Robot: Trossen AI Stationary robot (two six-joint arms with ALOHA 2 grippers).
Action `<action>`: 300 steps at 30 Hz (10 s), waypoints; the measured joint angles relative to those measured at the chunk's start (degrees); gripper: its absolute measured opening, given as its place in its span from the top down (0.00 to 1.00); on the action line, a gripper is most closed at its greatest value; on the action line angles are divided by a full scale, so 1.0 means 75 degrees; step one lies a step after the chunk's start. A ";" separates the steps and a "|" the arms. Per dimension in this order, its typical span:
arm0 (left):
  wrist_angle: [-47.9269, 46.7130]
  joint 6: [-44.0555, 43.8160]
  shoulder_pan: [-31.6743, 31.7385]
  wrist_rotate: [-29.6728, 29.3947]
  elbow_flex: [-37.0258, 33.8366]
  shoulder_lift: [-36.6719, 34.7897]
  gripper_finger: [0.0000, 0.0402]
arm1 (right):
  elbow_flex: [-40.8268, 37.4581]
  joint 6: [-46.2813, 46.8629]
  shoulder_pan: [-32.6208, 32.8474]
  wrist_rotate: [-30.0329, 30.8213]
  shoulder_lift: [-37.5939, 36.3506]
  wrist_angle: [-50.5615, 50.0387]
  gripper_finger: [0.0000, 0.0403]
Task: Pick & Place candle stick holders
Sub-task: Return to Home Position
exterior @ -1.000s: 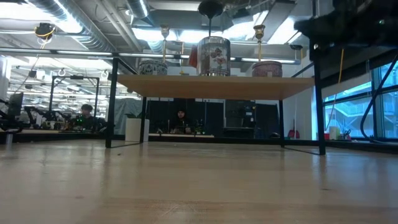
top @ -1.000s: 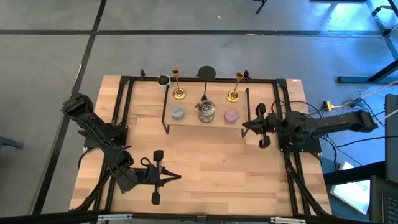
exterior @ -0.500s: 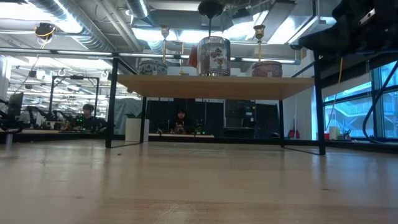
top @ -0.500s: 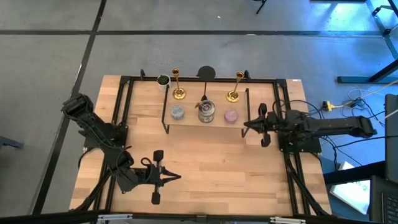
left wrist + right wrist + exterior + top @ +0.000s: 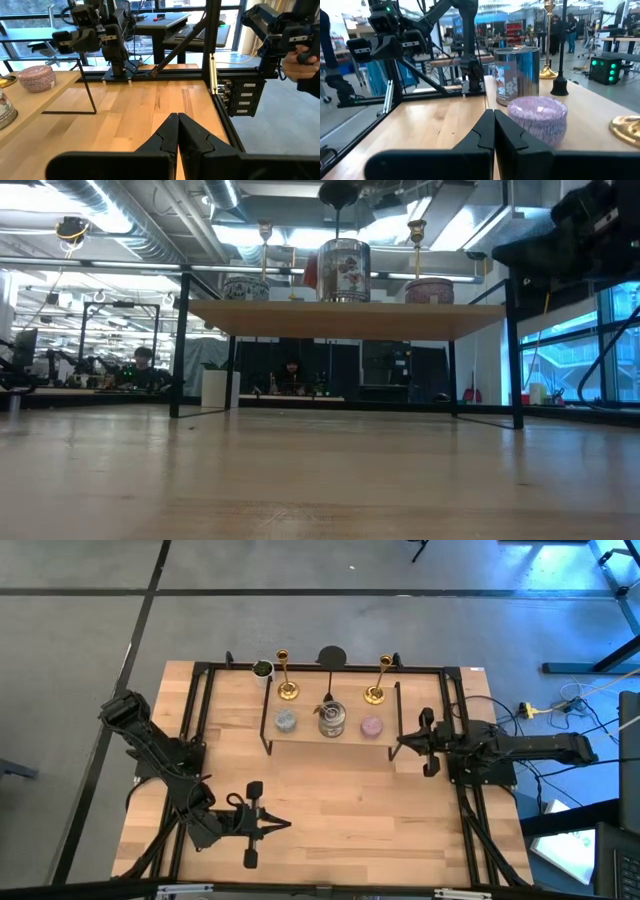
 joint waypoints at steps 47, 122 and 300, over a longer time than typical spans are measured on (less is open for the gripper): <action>0.0003 0.0009 -0.0002 -0.0004 0.0000 0.0000 1.00 | -0.0437 0.0067 0.0032 -0.1725 -0.0535 -0.0617 1.00; -0.1855 0.1386 -0.0227 0.1160 -0.0231 -0.2034 1.00 | -0.0435 0.0930 0.2043 -0.0087 -0.1366 -0.1652 1.00; -0.2397 0.0749 0.2692 0.6218 -0.6484 -0.9736 1.00 | -0.0432 0.0930 0.2044 -0.0080 -0.1363 -0.1652 1.00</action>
